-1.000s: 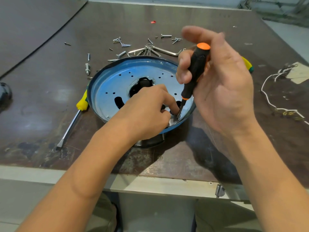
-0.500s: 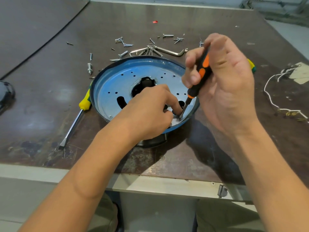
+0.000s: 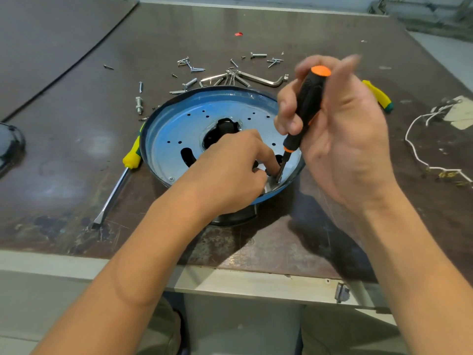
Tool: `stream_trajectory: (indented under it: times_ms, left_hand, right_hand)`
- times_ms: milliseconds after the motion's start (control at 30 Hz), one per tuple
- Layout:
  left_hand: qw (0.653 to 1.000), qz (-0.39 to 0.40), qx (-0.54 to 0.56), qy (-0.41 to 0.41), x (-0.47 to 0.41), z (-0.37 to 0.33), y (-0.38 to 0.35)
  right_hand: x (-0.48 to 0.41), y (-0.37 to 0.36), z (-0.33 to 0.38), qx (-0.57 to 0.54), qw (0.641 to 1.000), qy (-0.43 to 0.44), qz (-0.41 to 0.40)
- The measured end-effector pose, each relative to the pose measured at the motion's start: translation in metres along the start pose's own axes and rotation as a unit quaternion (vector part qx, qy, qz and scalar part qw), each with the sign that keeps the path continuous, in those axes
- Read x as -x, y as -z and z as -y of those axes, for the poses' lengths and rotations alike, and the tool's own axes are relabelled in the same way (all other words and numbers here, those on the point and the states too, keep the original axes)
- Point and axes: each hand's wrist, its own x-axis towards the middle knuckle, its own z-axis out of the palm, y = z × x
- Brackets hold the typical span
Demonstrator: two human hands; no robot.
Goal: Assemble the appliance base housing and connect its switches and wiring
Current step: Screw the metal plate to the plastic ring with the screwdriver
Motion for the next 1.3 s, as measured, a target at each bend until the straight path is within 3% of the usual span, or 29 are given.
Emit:
stream_trajectory:
  times_ms: [300,500,633,767,967,1100,1300]
  left_hand:
    - [1.0,0.003,0.004,-0.005,0.0,0.001,0.0]
    - [1.0,0.006,0.014,-0.003,0.0,0.003,0.0]
    - [1.0,-0.001,0.007,-0.007,-0.001,0.002,0.0]
    - [1.0,-0.007,0.03,-0.003,0.0,0.002,0.0]
    - [1.0,-0.007,0.028,-0.008,0.002,0.001,0.001]
    - [1.0,-0.007,0.004,-0.004,0.001,0.001,0.001]
    - [1.0,-0.004,0.009,0.001,0.0,0.001,0.0]
  right_hand:
    - [0.003,-0.008,-0.002,0.031,0.999,0.019,-0.015]
    - [0.008,-0.022,-0.006,0.051,0.994,0.081,-0.055]
    - [0.008,-0.017,-0.003,0.029,0.999,0.029,-0.009]
    - [0.006,-0.012,0.001,0.077,0.996,0.032,0.019]
    - [0.006,-0.018,-0.002,0.053,0.997,0.061,0.012]
    - [0.002,-0.008,-0.002,0.058,0.995,0.056,-0.064]
    - [0.003,-0.001,0.004,-0.011,1.0,-0.009,-0.01]
